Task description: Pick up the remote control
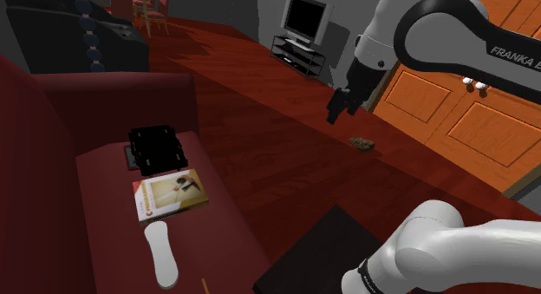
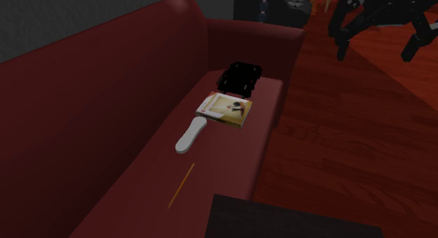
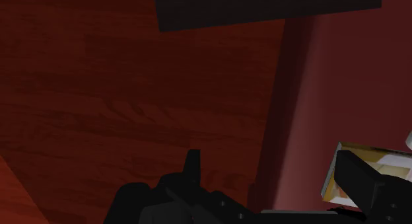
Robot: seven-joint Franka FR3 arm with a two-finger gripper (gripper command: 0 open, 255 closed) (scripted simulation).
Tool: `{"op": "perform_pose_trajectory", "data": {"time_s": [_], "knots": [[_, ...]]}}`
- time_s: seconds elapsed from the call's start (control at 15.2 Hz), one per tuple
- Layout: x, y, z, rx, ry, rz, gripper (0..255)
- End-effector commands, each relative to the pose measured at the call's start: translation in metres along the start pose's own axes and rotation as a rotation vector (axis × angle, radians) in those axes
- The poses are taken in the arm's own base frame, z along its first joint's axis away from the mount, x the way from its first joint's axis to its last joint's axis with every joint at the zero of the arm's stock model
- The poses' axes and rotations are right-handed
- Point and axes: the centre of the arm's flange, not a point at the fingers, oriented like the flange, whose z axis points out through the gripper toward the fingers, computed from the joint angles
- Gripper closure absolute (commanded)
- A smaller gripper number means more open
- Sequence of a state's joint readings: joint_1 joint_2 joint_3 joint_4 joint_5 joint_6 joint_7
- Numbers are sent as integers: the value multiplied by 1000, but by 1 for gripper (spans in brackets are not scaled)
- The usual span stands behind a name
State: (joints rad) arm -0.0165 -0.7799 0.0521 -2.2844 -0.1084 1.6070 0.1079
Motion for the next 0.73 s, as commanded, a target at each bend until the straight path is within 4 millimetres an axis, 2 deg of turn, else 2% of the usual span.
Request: {"op": "perform_pose_trajectory", "data": {"time_s": [0.0,0.66], "knots": [[0,0,0,0,0,0,0],[26,-98,83,14,-27,4,0]]}}
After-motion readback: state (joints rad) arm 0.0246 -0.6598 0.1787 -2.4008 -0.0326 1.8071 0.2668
